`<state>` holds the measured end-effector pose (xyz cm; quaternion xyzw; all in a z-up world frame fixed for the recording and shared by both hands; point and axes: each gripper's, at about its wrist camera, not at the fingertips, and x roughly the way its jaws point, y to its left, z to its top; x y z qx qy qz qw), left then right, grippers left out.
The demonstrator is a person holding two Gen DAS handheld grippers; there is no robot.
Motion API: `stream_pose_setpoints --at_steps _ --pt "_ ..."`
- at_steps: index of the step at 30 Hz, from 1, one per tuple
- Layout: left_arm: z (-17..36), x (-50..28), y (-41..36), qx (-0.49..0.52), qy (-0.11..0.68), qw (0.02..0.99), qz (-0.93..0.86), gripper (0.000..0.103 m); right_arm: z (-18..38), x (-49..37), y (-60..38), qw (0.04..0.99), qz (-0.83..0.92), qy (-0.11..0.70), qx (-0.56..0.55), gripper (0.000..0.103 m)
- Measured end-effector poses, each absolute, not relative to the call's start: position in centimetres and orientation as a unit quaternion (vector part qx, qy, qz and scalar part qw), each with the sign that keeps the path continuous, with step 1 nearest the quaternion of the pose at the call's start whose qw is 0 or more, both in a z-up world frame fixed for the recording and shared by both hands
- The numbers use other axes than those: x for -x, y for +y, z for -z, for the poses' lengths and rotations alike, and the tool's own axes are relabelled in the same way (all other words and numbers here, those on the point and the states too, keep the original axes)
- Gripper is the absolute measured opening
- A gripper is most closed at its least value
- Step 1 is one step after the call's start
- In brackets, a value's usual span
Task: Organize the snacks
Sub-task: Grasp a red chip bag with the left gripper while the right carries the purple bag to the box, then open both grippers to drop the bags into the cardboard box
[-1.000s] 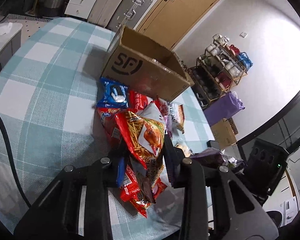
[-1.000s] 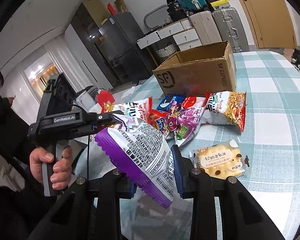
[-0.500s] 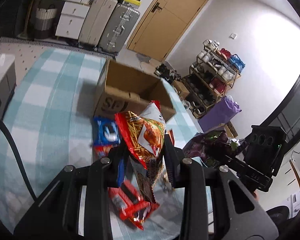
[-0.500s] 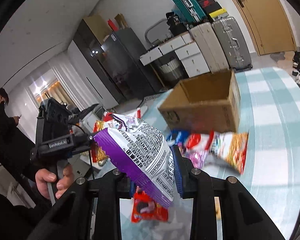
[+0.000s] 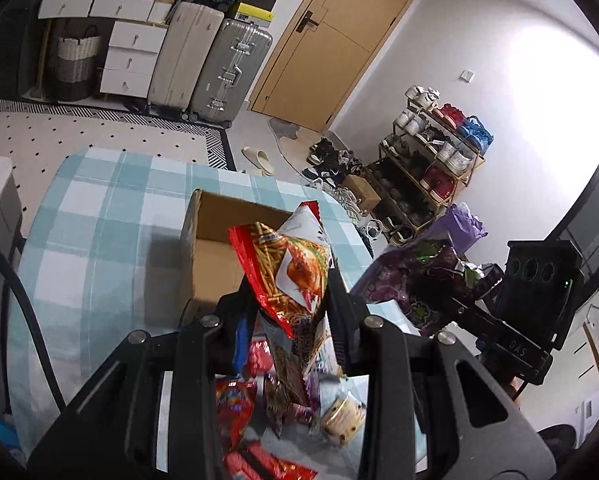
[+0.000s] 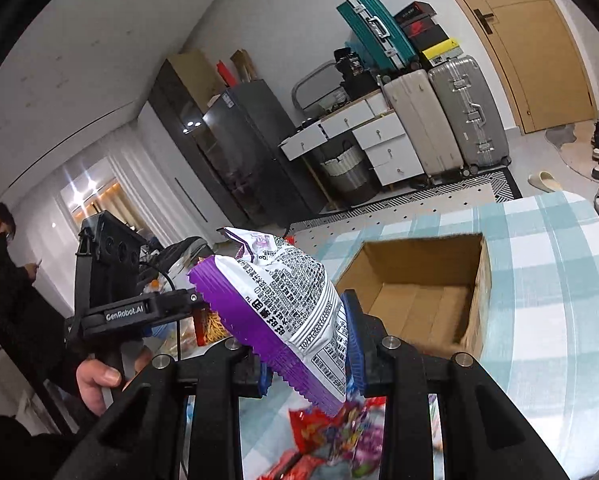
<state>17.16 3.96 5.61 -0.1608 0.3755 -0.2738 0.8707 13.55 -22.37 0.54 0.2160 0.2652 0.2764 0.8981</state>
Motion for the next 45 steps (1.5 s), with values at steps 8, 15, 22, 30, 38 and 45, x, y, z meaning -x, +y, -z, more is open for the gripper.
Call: stream_pose_setpoints --at_steps 8,15,22,30,38,45 --pt "-3.1 -24.3 1.3 0.156 0.413 0.86 0.254 0.029 -0.1 -18.9 -22.8 0.901 -0.241 0.287 -0.217 0.03" --pt "1.6 -27.8 -1.0 0.139 0.444 0.849 0.249 0.029 3.4 -22.7 -23.1 0.895 -0.215 0.328 -0.211 0.03" --pt "5.1 -29.8 -2.0 0.134 0.462 0.843 0.241 0.029 6.5 -24.8 -23.1 0.891 -0.201 0.352 -0.203 0.03" --pt "7.5 -30.9 -2.7 0.129 0.484 0.833 0.234 0.029 8.7 -25.5 -23.5 0.884 -0.19 0.374 -0.206 0.03" --pt "7.8 -31.2 -2.8 0.129 0.487 0.832 0.231 0.029 9.0 -25.5 -23.1 0.885 -0.184 0.382 -0.192 0.032" --pt "6.6 -30.0 -2.2 0.124 0.484 0.838 0.219 0.03 7.9 -24.5 -23.7 0.897 -0.162 0.367 -0.185 0.053"
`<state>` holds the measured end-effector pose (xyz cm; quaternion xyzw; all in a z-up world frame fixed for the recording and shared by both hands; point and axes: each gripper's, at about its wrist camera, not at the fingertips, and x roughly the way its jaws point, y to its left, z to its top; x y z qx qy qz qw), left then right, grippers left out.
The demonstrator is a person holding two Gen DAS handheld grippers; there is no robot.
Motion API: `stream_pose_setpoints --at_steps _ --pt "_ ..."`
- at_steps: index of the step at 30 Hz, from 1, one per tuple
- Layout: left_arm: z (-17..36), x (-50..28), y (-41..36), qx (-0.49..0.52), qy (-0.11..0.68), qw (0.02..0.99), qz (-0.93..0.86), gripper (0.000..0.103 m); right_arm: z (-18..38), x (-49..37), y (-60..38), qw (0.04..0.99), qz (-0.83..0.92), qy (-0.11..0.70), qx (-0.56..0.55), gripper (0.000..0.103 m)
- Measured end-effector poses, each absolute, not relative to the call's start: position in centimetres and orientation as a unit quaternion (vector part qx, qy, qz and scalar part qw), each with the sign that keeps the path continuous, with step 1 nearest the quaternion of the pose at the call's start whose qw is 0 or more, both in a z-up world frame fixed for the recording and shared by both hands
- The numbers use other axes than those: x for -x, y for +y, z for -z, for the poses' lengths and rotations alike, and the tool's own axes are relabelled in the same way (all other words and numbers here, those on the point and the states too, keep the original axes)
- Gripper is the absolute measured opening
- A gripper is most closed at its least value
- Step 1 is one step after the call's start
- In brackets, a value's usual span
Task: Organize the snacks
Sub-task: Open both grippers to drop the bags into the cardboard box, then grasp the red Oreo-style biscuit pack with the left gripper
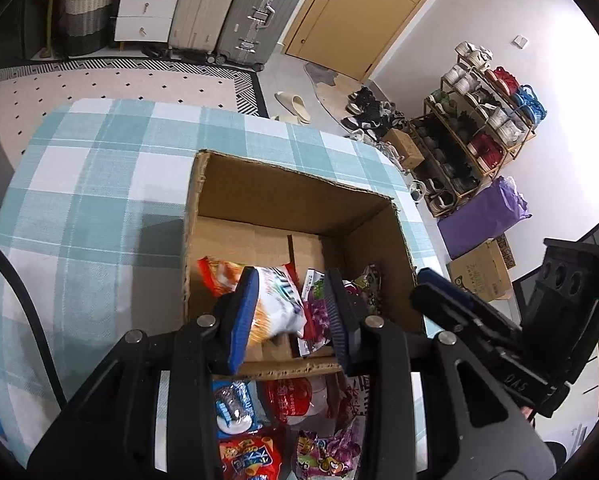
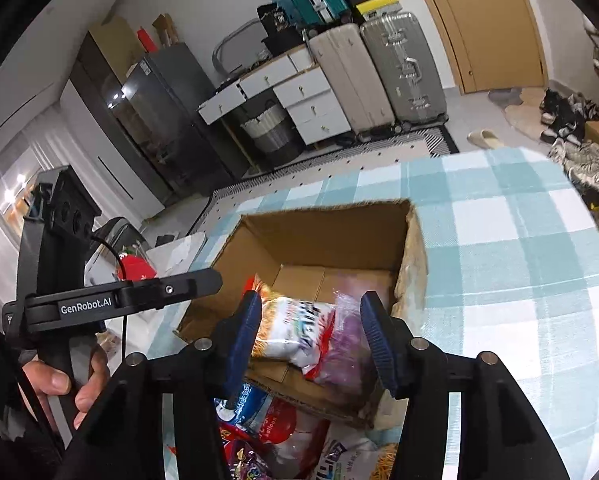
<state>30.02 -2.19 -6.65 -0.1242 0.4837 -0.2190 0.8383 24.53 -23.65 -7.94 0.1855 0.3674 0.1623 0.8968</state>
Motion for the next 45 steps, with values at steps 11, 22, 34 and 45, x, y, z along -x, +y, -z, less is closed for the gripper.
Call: stream_pose_setpoints --at_steps 11,22,34,45 --pt "3.0 -24.4 -1.4 0.078 0.436 0.876 0.189 0.046 4.3 -19.8 -25.0 0.913 -0.161 0.323 -0.188 0.053" --pt "-1.1 -15.8 -1.8 0.012 0.366 0.92 0.14 0.073 0.3 -12.5 -23.5 0.938 -0.174 0.265 -0.138 0.076" --pt "-3.1 -7.3 -2.2 -0.009 0.331 0.932 0.145 0.08 -1.3 -5.6 -22.9 0.95 -0.176 0.227 -0.124 0.086" --pt "-2.2 -1.4 -1.6 -0.024 0.316 0.939 0.133 0.083 -1.0 -0.7 -22.8 0.958 -0.17 0.204 -0.109 0.098"
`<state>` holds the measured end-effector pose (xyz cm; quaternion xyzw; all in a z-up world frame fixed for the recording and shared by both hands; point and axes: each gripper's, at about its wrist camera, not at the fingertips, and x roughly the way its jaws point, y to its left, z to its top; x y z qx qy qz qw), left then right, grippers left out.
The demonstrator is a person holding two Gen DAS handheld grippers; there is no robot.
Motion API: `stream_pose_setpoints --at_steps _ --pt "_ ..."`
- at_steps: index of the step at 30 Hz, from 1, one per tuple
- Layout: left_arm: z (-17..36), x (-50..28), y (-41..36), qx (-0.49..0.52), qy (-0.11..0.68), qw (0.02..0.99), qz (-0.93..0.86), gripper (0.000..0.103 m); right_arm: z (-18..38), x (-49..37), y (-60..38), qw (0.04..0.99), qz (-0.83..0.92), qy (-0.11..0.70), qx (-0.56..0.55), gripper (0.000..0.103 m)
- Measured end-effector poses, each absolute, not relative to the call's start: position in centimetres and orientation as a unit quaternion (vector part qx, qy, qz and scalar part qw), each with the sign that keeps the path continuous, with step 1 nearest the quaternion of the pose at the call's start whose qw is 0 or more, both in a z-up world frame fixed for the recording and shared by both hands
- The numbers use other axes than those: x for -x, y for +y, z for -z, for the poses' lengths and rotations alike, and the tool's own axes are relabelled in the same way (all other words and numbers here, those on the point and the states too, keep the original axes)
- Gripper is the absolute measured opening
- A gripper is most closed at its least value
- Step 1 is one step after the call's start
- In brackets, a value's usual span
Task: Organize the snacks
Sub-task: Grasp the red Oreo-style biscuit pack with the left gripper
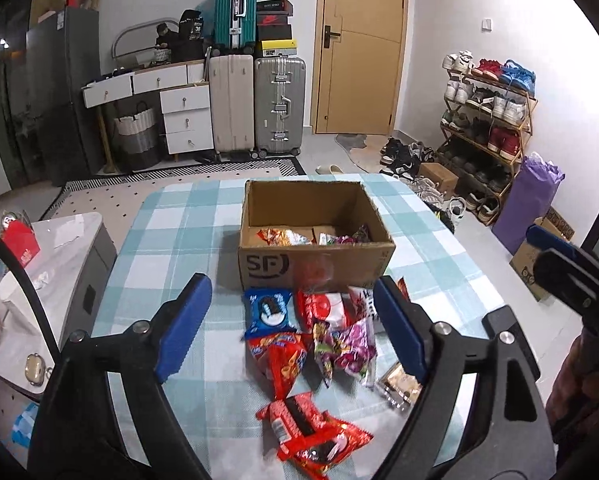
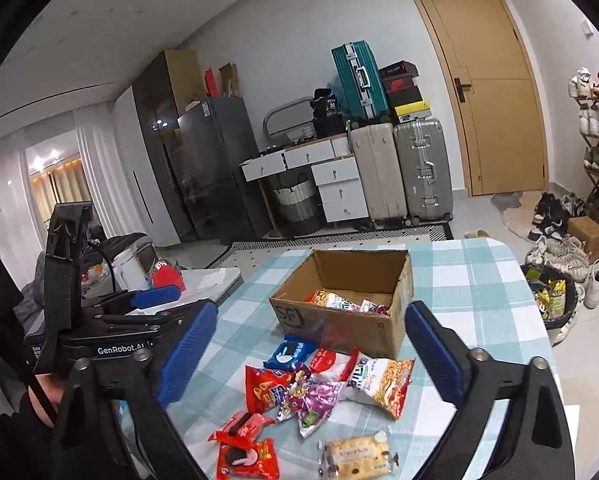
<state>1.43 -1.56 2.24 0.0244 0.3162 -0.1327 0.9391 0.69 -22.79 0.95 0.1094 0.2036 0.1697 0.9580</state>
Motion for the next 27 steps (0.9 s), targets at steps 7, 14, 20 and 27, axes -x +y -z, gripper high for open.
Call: stream_pose_setpoints --at_steps 7,14,20,27 --pt "0.6 0.5 -0.5 -0.034 0.321 0.938 0.128 0.084 1.2 0.5 -23.2 0.954 -0.166 0.224 -0.115 0.1" --pt "5.3 0.0 1.0 -0.026 0.372 0.92 0.12 0.085 4.1 0.6 -22.7 0.945 -0.173 0.251 -0.118 0.1" --pt "9.7 -1.5 1.3 -0.008 0.431 0.891 0.14 0.085 7.1 0.0 -21.2 0.933 -0.19 0.282 -0.114 0.1" --pt "14.9 -3.5 0.2 0.006 0.506 0.847 0.162 0.085 10.5 -0.8 -21.2 0.921 -0.191 0.315 -0.125 0.1"
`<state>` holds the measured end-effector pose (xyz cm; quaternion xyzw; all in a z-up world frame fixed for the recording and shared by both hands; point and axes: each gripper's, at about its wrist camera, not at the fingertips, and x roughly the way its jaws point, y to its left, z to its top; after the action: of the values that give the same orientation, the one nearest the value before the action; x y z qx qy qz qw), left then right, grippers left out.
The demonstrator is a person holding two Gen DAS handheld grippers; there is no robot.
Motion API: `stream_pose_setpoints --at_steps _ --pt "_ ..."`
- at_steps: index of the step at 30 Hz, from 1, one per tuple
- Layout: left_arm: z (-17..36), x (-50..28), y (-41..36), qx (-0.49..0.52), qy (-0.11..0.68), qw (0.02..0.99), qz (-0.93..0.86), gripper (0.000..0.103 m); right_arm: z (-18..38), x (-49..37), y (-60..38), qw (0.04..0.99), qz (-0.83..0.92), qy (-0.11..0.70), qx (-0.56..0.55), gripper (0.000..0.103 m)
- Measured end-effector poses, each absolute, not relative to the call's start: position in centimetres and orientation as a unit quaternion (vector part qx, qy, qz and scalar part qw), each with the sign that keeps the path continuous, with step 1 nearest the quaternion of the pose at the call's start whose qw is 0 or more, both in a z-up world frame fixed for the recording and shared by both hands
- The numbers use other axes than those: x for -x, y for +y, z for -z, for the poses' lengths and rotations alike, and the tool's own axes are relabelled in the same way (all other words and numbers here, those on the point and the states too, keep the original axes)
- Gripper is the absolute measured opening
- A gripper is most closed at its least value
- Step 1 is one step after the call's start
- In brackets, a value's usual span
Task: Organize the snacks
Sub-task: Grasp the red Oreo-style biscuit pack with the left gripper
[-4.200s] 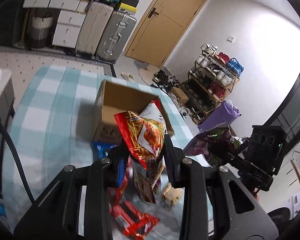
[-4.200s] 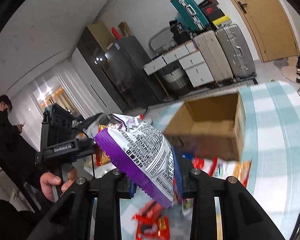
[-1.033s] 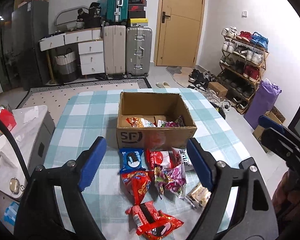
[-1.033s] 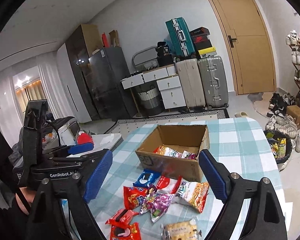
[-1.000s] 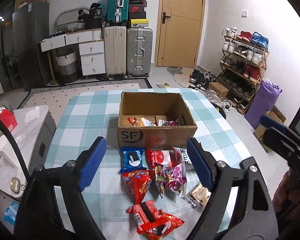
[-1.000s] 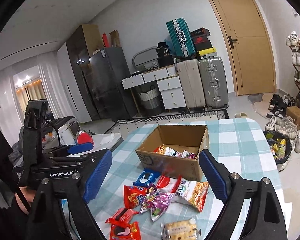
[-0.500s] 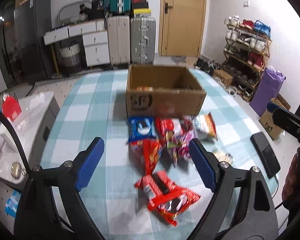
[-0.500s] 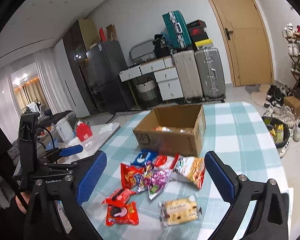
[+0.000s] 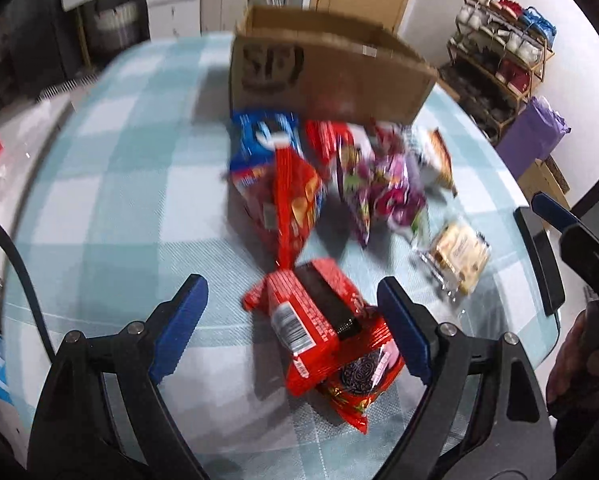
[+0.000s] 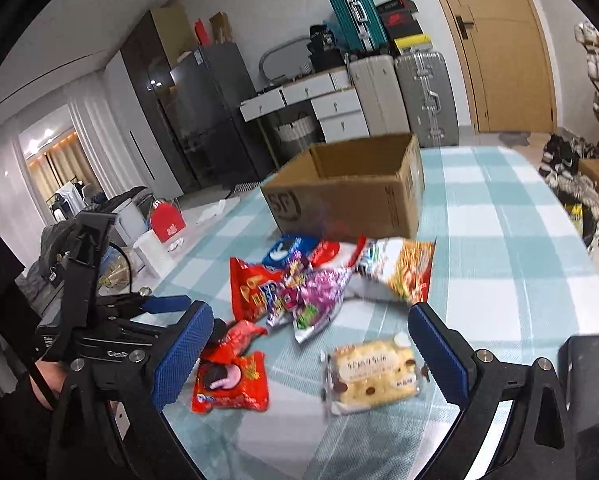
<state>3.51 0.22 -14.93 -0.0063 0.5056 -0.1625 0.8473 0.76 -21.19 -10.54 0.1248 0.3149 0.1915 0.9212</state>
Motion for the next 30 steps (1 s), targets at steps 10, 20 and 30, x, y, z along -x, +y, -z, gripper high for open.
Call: stream_pose_setpoints --at_steps 10,20,30 --pt "17.6 -5.8 -0.8 0.027 0.546 0.82 0.17 0.088 12.6 -1.9 -22.5 0.91 -0.195 0.331 -0.152 0.1" --pt "17.6 -5.9 -0.5 0.031 0.55 0.818 0.164 0.087 13.5 -2.0 -23.5 0.905 -0.195 0.336 -0.172 0.1" --pt "17.4 -5.7 0.9 0.022 0.549 0.822 0.15 0.052 13.4 -0.9 -23.7 0.902 -0.199 0.334 -0.186 0.1"
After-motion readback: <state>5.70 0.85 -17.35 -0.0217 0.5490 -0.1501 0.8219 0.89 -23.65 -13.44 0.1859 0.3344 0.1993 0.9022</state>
